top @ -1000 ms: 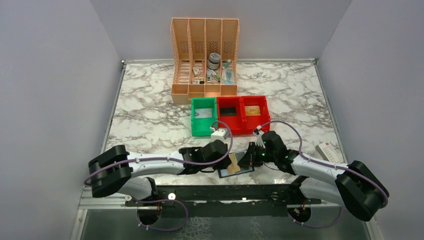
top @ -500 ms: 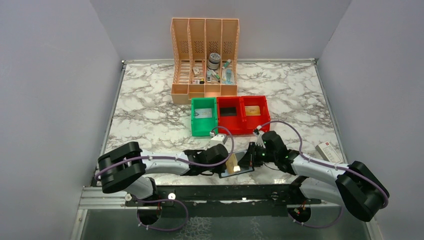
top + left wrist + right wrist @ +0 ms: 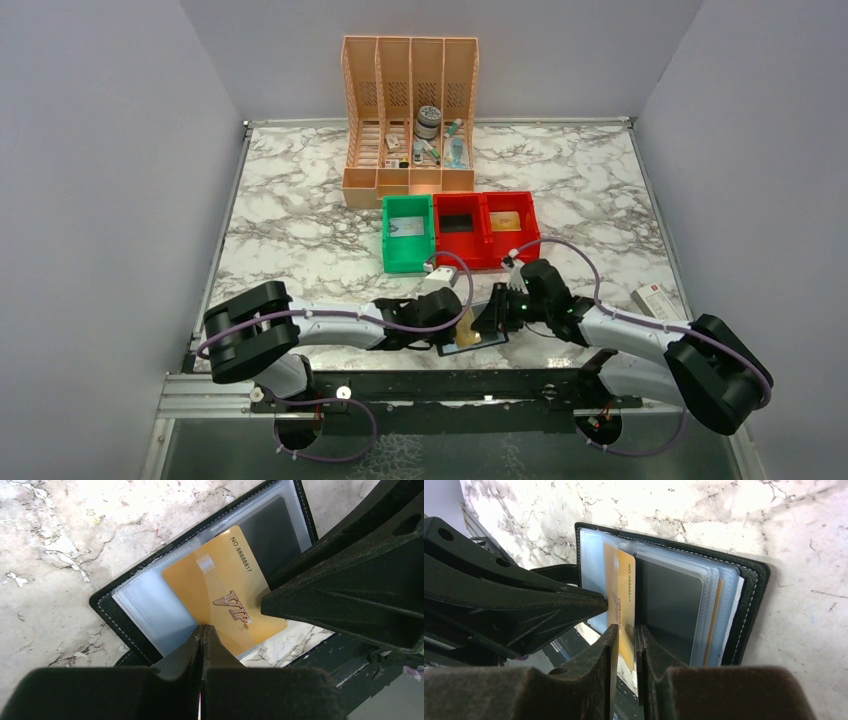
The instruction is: Take the credit cards out of the card holder
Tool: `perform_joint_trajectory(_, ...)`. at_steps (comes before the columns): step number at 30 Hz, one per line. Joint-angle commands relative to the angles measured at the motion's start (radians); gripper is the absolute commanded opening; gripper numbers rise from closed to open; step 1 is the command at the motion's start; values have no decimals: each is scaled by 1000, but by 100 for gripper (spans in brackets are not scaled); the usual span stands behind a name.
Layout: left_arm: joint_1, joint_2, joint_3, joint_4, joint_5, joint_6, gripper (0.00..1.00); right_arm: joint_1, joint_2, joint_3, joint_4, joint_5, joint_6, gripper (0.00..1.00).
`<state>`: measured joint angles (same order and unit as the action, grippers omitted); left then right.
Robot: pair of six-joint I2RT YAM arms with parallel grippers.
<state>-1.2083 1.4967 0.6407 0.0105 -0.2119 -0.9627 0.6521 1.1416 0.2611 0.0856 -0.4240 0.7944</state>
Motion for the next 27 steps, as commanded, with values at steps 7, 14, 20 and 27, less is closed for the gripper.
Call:
perform_joint_trajectory(7, 0, 7, -31, -131, -64, 24, 0, -6, 158, 75, 113, -181, -98, 18)
perform_joint_trajectory(14, 1, 0, -42, -149, -91, 13, 0, -10, 161, 79, 94, -111, -78, 1)
perform_joint_trajectory(20, 3, -31, -70, -151, -102, 6, 0, -20, 76, 67, 13, -34, -95, 2)
perform_joint_trajectory(27, 1, -21, -66, -119, -90, 15, 0, -20, 156, 72, 93, -229, -121, 15)
